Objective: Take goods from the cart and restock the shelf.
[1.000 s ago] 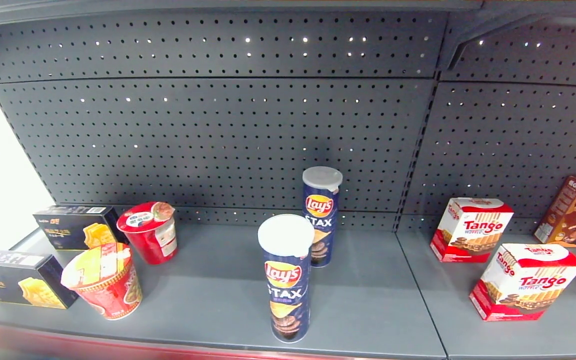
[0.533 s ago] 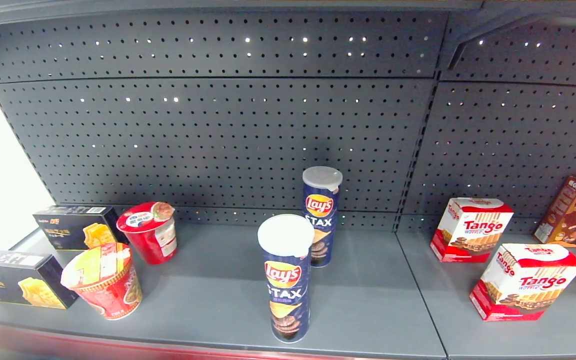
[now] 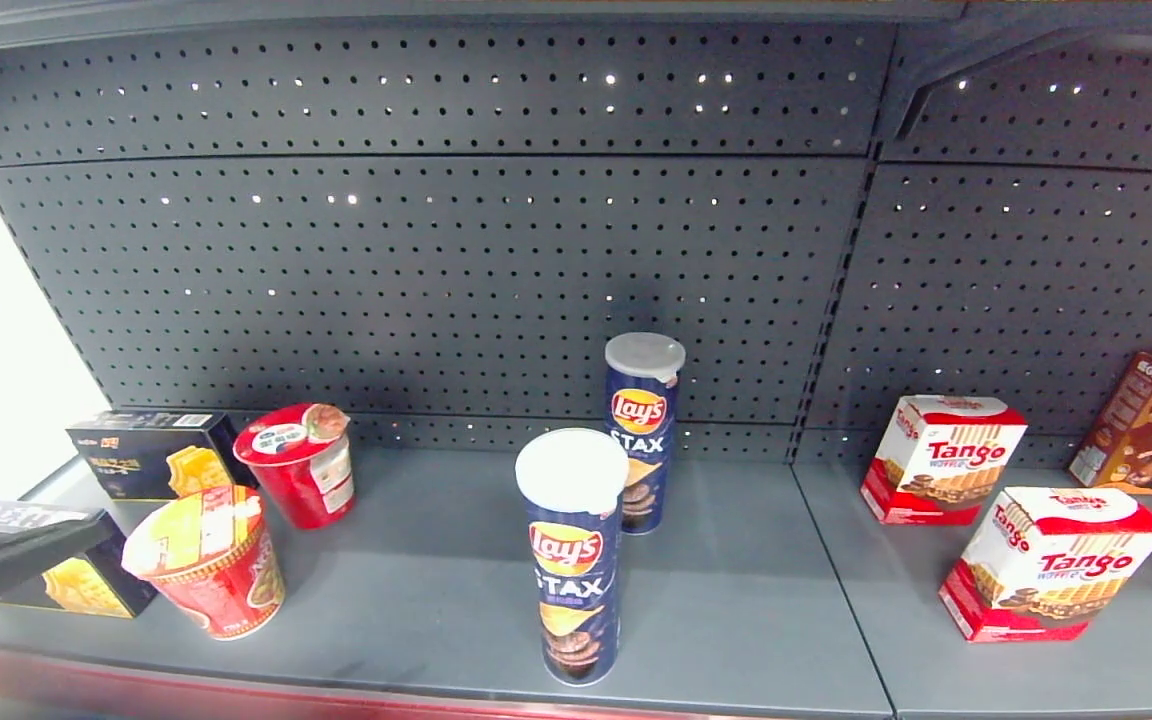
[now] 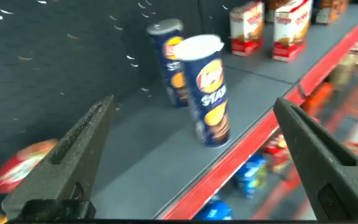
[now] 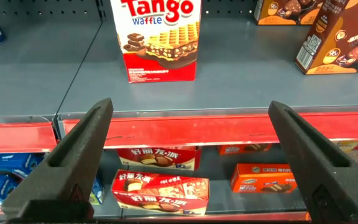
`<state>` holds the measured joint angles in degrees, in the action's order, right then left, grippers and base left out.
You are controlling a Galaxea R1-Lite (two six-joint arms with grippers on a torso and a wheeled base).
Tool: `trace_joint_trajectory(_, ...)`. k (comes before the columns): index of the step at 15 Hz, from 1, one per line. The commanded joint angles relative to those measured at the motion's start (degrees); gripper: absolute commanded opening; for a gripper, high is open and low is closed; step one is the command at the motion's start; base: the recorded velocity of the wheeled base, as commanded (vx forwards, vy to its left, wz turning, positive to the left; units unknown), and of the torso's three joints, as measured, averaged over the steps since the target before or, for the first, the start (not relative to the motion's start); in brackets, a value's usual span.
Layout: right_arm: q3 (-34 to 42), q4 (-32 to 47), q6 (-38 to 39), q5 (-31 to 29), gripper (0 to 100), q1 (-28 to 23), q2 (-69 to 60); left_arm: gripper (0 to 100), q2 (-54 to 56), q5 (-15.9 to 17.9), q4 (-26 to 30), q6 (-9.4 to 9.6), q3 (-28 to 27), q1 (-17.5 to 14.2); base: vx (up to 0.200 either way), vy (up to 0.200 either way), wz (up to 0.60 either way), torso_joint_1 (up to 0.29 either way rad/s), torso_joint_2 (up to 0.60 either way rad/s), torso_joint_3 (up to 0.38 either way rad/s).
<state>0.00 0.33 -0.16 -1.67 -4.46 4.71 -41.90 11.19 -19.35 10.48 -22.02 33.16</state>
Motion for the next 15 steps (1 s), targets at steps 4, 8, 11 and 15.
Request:
trace_joint_trajectory(4,0.00,0.02,-0.02,0.00,100,-0.02,0.22,100,-31.84,-1.26,-7.55,-7.67,-10.59,-4.51,0.000,0.000,0.00,0.000,0.00,0.000)
trace_joint_trajectory(8,0.00,0.02,-0.02,0.00,100,-0.02,0.30,100,-37.20,-5.83,-7.28,-7.58,-10.50,-10.22,0.000,0.000,0.00,0.000,0.00,0.000)
trace_joint_trajectory(11,0.00,0.02,-0.02,0.00,100,-0.02,0.30,100,-38.35,-8.55,-6.58,-7.32,-9.27,-10.31,0.000,0.000,0.00,0.000,0.00,0.000)
trace_joint_trajectory(15,0.00,0.02,-0.02,0.00,100,-0.02,0.30,100,-38.78,-11.37,-3.42,-7.41,-6.02,-7.41,0.000,0.000,0.00,0.000,0.00,0.000)
